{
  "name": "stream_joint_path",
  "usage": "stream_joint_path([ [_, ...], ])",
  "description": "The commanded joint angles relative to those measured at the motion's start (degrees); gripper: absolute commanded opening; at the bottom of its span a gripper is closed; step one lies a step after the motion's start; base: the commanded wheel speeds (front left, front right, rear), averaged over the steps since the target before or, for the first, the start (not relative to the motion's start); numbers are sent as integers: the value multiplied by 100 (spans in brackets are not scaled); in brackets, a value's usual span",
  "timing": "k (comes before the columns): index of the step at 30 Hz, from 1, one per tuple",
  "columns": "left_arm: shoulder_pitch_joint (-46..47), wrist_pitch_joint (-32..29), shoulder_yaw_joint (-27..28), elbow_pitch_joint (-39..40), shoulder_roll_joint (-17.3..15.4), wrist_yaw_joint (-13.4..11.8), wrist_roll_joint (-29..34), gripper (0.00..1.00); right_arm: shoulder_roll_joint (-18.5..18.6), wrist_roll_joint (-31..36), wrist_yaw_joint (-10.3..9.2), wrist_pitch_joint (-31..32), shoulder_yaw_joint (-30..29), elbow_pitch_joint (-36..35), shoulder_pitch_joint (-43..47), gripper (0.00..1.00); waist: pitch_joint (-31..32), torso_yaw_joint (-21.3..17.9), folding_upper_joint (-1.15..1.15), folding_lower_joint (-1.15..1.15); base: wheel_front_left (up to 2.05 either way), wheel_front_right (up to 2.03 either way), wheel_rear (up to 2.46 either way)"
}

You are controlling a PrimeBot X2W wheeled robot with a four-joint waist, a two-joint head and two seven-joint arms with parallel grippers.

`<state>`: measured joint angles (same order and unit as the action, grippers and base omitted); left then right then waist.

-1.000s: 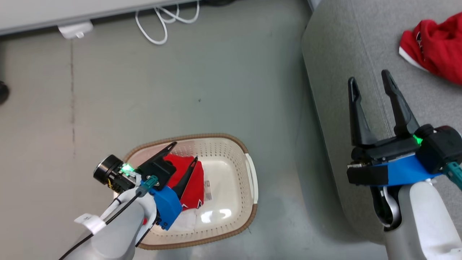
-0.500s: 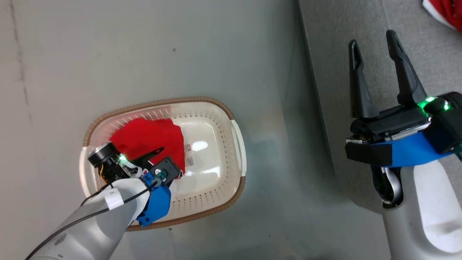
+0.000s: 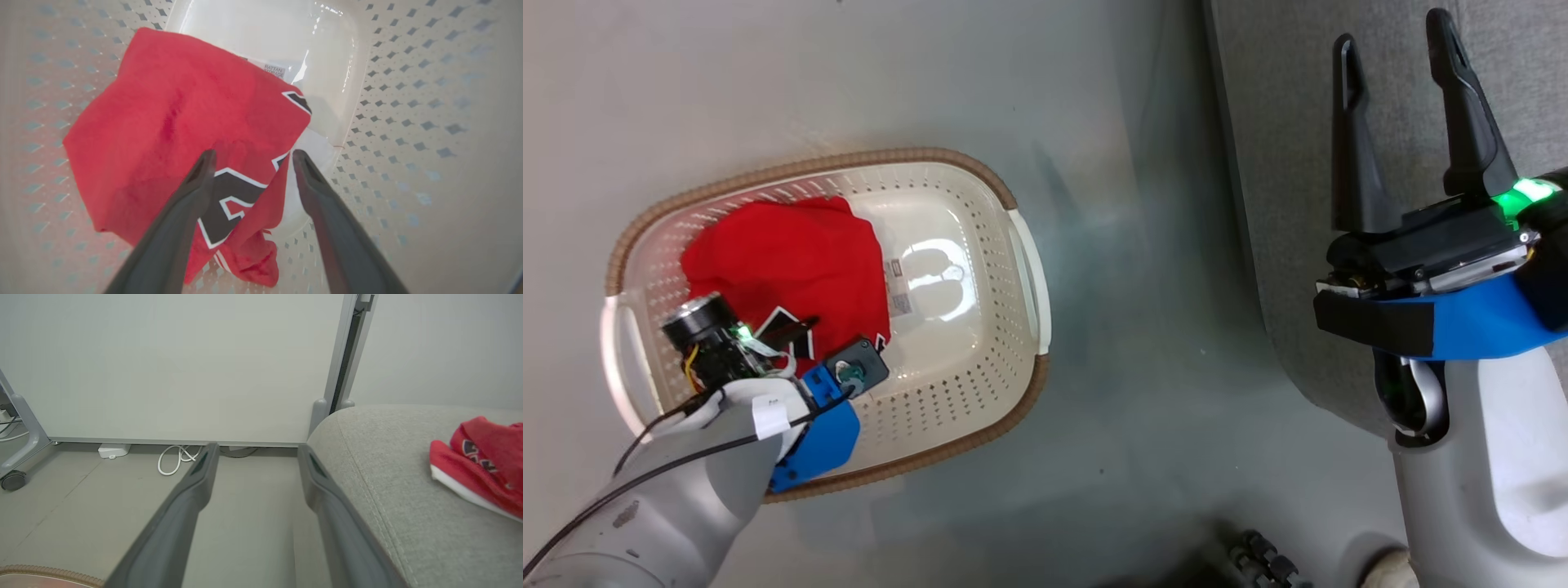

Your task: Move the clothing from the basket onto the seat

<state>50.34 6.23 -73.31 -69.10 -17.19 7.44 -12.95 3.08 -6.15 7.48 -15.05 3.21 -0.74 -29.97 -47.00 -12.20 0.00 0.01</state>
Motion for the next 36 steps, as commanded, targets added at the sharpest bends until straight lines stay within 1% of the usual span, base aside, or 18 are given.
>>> stream_joint_path([
  [1,99,-59,-15,-63,-14,6,51,100,-21,-16,3,-20,-20,-52,-105,100,-173,-83,0,-1,0,0,0],
  [8,423,-172,-16,-264,-40,6,435,100,-25,-73,3,-20,-74,-264,-147,100,-556,-127,0,-1,0,0,0],
  [13,680,-142,-15,-362,-62,-14,482,100,-25,-100,3,-20,-39,-411,-150,100,-837,-145,0,-1,0,0,0],
  [21,908,-138,-14,-440,-107,-17,494,100,-25,-114,3,-20,-55,-574,-172,100,-1097,-191,0,-1,0,0,0],
  [22,927,-128,-14,-445,-102,-16,474,75,-25,-108,3,-20,-60,-590,-163,100,-1110,-187,0,-1,0,0,0],
  [23,949,-106,-13,-449,-97,-15,518,40,-25,-102,3,-20,-67,-599,-166,100,-1122,-186,0,-1,0,0,0],
  [24,954,-107,-14,-454,-87,-13,532,13,-25,-93,3,-20,-69,-605,-174,100,-1129,-183,0,-1,0,0,0],
  [25,955,-124,-15,-456,-78,-10,553,0,-25,-87,3,-20,-69,-608,-185,100,-1133,-179,0,-1,0,0,0],
  [30,903,-23,-15,-466,-19,0,557,0,-25,-89,3,-20,-35,-581,-240,100,-1059,-145,0,-1,0,0,0],
  [36,702,244,-15,-469,184,4,533,0,-25,-79,3,-20,-69,-498,-220,100,-763,-69,0,-1,0,0,0],
])
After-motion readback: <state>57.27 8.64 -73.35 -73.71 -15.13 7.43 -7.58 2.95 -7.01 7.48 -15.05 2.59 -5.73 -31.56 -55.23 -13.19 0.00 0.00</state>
